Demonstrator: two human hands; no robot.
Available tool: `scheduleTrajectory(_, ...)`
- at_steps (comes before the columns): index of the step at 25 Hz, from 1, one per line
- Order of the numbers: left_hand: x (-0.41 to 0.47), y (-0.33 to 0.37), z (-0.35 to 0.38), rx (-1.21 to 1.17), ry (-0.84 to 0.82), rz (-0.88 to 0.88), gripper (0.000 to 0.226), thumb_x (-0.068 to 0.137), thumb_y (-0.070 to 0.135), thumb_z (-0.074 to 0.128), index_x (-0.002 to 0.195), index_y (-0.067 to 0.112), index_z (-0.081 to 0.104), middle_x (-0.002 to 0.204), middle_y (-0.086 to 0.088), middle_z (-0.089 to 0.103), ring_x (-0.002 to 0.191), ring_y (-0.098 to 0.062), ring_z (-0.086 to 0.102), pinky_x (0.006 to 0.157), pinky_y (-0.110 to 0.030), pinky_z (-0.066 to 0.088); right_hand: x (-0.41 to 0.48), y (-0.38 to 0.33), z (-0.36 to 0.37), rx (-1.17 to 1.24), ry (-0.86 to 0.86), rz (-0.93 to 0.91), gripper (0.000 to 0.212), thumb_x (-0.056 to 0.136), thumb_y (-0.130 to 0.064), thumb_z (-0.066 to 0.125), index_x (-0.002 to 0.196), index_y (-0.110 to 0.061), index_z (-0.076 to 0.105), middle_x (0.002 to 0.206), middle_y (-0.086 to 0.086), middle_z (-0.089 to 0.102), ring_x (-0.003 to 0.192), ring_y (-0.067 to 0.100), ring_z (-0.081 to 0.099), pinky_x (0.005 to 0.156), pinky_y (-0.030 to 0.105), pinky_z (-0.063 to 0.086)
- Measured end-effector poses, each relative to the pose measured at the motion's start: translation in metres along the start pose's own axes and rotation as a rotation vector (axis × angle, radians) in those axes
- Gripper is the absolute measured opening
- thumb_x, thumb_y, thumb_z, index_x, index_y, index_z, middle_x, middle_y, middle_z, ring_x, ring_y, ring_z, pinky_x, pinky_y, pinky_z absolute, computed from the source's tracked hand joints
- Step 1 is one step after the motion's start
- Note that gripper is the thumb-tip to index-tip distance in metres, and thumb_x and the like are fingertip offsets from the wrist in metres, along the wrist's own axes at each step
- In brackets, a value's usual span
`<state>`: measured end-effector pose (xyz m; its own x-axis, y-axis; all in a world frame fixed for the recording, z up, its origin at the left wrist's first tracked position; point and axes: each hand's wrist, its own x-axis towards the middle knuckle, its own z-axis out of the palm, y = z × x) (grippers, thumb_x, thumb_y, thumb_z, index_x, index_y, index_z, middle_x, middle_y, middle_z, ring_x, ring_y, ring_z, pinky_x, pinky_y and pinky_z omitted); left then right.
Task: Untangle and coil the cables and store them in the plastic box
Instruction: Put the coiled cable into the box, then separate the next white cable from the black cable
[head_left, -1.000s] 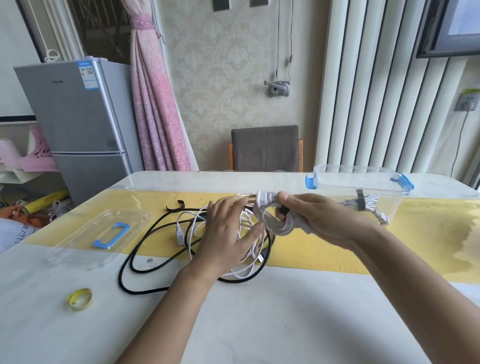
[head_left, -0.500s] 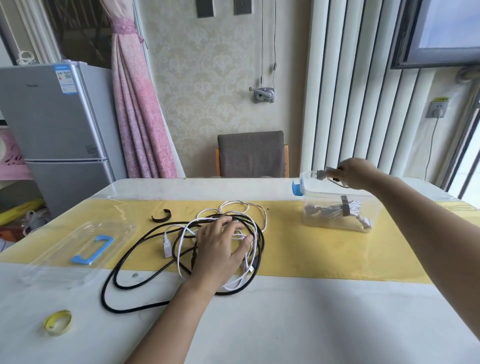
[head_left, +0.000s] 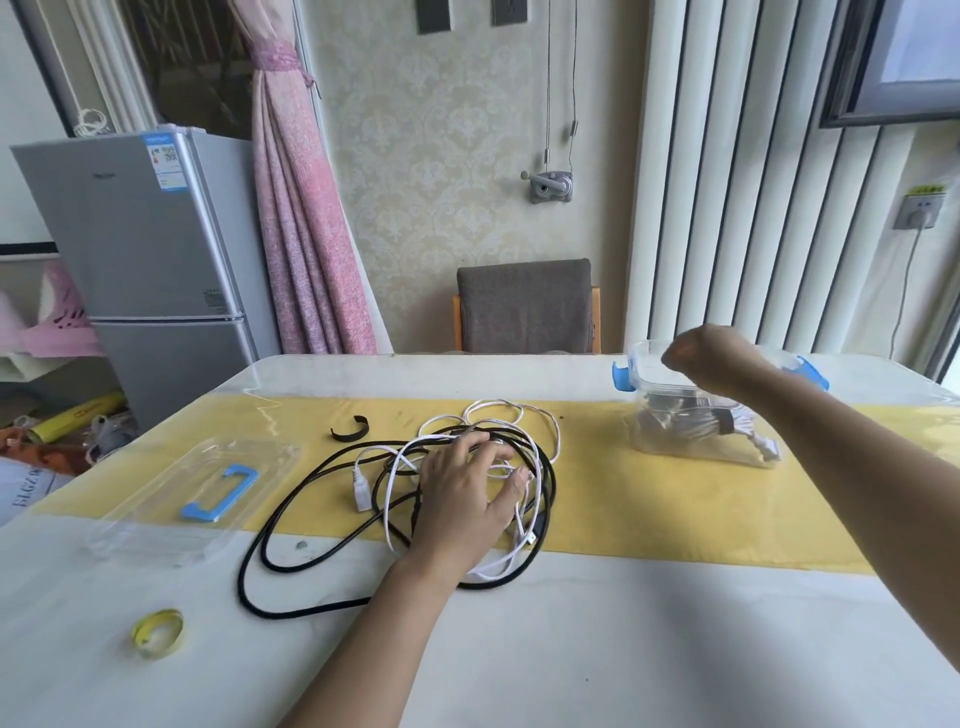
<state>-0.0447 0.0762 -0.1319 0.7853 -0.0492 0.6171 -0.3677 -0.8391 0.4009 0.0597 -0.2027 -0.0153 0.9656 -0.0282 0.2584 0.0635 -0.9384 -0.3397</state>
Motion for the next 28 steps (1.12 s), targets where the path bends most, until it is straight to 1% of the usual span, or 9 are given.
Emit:
scheduleTrajectory(3,0.003,-0.003,-0.011,0.036,0.071,-0.096,0.022,0.082,0.04,0.047,0.081,0.021,0.057,0.093,0.005,0.059,0.097,-0.018,0.05,0.09,-0.028,0.029,-0.03,-0.036,0.008,0.207,0.196,-0.149,0.02,0.092,-0.013,0.052,0.094,-0.011,0.072,0.09,0.009,0.071,0.083,0.025,0.064,0.068,0.029,0.048)
scheduleTrajectory(5,0.005,-0.008,-0.021,0.08,0.057,-0.205,0.007,0.083,0.024,0.056,0.079,0.021,0.05,0.087,0.003,0.06,0.09,-0.021,0.051,0.084,-0.031,0.037,-0.052,-0.061,0.023,0.243,0.042,-0.251,0.018,0.091,-0.01,0.054,0.096,-0.015,0.071,0.086,0.001,0.069,0.077,0.014,0.062,0.071,0.024,0.046)
scheduleTrajectory(7,0.006,-0.014,-0.027,0.107,0.049,-0.284,0.014,0.082,0.012,0.057,0.079,0.022,0.047,0.085,0.003,0.062,0.085,-0.023,0.055,0.071,-0.034,0.04,-0.074,-0.082,0.05,0.204,-0.17,-0.333,0.019,0.093,-0.012,0.053,0.101,-0.017,0.069,0.094,-0.005,0.069,0.081,0.009,0.06,0.077,0.021,0.045)
scheduleTrajectory(9,0.005,-0.02,-0.031,0.06,0.073,-0.316,0.018,0.081,0.006,0.055,0.079,0.022,0.048,0.084,0.003,0.061,0.081,-0.023,0.057,0.065,-0.032,0.04,-0.094,-0.095,0.078,0.208,-0.236,-0.363,0.021,0.096,-0.019,0.05,0.105,-0.014,0.068,0.101,-0.003,0.067,0.09,0.015,0.06,0.074,0.022,0.041)
scheduleTrajectory(14,0.003,-0.026,-0.039,-0.172,0.198,-0.299,0.016,0.089,0.005,0.053,0.084,0.02,0.055,0.091,0.005,0.061,0.076,-0.014,0.053,0.062,-0.02,0.035,-0.122,-0.108,0.094,0.797,-0.188,-0.019,0.051,0.096,-0.049,0.038,0.097,-0.01,0.072,0.094,0.004,0.065,0.091,0.02,0.057,0.078,0.031,0.037)
scheduleTrajectory(16,0.004,-0.021,-0.04,-0.243,0.226,-0.264,0.016,0.091,0.005,0.051,0.088,0.02,0.058,0.092,0.005,0.063,0.077,-0.014,0.056,0.062,-0.016,0.036,-0.126,-0.112,0.085,0.75,-0.068,-0.022,0.055,0.088,-0.056,0.051,0.084,-0.005,0.071,0.08,0.011,0.066,0.077,0.021,0.057,0.068,0.031,0.04)
scheduleTrajectory(19,0.006,-0.01,-0.049,-0.519,0.24,-0.26,0.024,0.095,0.006,0.049,0.089,0.027,0.061,0.091,0.006,0.066,0.073,-0.009,0.064,0.065,-0.015,0.046,-0.137,-0.119,0.079,0.623,-0.121,-0.069,0.046,0.076,-0.048,0.072,0.072,-0.002,0.068,0.054,0.009,0.053,0.05,0.013,0.041,0.047,0.023,0.029)
scheduleTrajectory(22,0.009,-0.003,-0.062,-0.833,0.251,-0.287,0.03,0.096,0.003,0.047,0.095,0.026,0.066,0.091,0.001,0.069,0.081,-0.006,0.064,0.076,-0.017,0.05,-0.143,-0.123,0.083,0.517,-0.2,-0.09,0.019,0.079,-0.026,0.073,0.073,-0.008,0.073,0.043,-0.006,0.05,0.043,0.008,0.042,0.045,0.02,0.033)
scheduleTrajectory(28,0.013,0.007,-0.082,-1.569,0.109,-0.354,0.027,0.088,-0.005,0.044,0.089,0.007,0.069,0.085,-0.005,0.072,0.084,-0.012,0.068,0.08,-0.02,0.053,-0.145,-0.119,0.098,0.577,-0.18,0.019,0.031,0.075,-0.032,0.075,0.09,-0.01,0.06,0.078,0.004,0.068,0.06,0.015,0.056,0.053,0.025,0.041)
